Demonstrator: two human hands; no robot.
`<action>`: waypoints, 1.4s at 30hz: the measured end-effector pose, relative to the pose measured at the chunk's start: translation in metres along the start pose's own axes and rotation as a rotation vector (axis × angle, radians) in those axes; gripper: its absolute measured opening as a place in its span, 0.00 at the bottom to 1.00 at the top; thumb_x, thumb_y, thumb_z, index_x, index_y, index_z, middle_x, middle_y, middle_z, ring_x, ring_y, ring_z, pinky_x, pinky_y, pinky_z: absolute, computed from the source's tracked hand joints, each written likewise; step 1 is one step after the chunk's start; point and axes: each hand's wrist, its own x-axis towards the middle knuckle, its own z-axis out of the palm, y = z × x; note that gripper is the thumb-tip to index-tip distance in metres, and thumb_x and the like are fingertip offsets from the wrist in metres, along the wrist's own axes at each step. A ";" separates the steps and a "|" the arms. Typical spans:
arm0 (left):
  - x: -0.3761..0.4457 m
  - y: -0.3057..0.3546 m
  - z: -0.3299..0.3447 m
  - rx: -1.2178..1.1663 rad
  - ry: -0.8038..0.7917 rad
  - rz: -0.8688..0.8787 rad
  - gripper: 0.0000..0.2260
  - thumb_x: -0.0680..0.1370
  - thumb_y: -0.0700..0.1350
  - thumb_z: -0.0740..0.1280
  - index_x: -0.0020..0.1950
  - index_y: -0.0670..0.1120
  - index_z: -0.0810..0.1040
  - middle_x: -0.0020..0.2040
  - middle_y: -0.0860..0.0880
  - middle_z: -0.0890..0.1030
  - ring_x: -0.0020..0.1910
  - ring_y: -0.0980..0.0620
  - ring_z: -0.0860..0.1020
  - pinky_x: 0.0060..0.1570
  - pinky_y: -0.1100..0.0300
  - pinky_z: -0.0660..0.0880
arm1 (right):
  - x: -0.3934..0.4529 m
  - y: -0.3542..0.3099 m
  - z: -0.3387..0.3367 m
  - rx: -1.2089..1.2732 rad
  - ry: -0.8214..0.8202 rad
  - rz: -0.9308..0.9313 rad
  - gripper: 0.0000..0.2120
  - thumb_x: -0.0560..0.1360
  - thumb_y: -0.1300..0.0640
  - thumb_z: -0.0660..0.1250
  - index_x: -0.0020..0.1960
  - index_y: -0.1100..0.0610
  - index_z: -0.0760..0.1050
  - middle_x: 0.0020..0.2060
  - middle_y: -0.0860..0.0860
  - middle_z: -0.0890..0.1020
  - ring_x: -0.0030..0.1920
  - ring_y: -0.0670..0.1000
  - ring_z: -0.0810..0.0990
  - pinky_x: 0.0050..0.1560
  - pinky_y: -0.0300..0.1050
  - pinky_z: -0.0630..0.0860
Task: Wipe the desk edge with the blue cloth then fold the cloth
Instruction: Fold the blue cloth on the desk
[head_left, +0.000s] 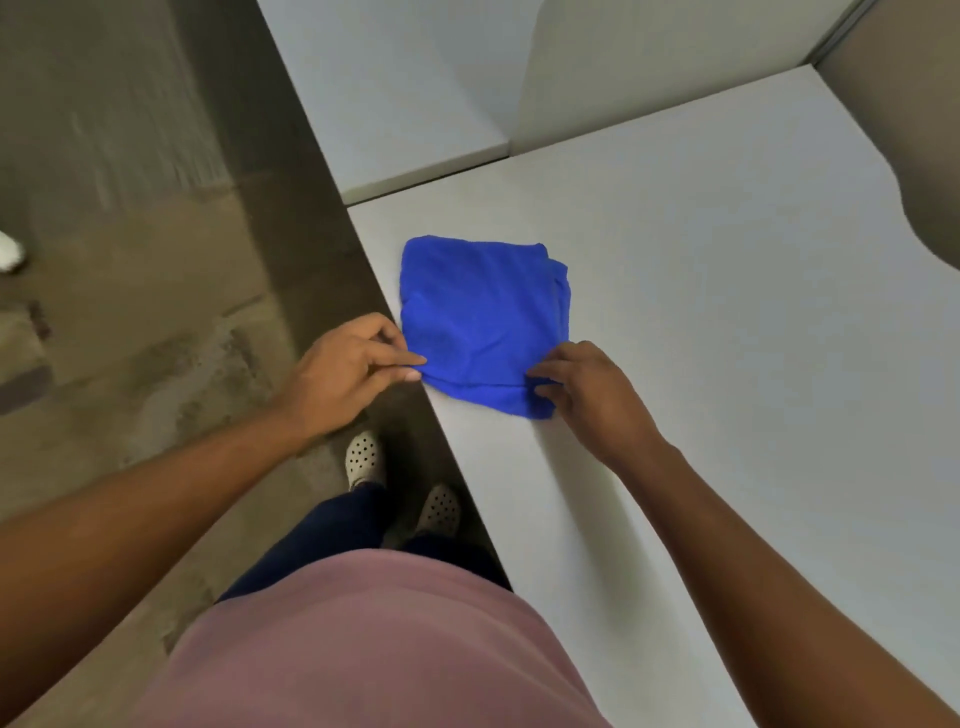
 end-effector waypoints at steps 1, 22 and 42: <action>0.000 -0.001 -0.002 -0.028 -0.015 -0.003 0.10 0.78 0.44 0.76 0.59 0.48 0.89 0.51 0.48 0.82 0.48 0.51 0.80 0.48 0.59 0.76 | 0.003 0.001 -0.005 -0.005 0.003 0.018 0.10 0.80 0.68 0.69 0.57 0.61 0.87 0.51 0.57 0.86 0.53 0.61 0.81 0.51 0.35 0.65; 0.017 -0.040 -0.007 0.390 -0.115 0.622 0.11 0.82 0.48 0.68 0.57 0.46 0.87 0.57 0.45 0.86 0.52 0.40 0.83 0.46 0.46 0.78 | -0.036 -0.004 0.023 -0.170 0.074 -0.044 0.19 0.77 0.46 0.75 0.63 0.56 0.83 0.58 0.51 0.84 0.57 0.57 0.81 0.53 0.52 0.80; 0.180 0.001 -0.024 -0.657 -0.226 -0.449 0.05 0.83 0.45 0.71 0.52 0.52 0.88 0.45 0.54 0.90 0.45 0.54 0.88 0.41 0.62 0.83 | 0.045 0.031 -0.058 0.699 0.231 0.560 0.09 0.77 0.57 0.77 0.57 0.51 0.85 0.52 0.47 0.88 0.49 0.58 0.86 0.56 0.55 0.84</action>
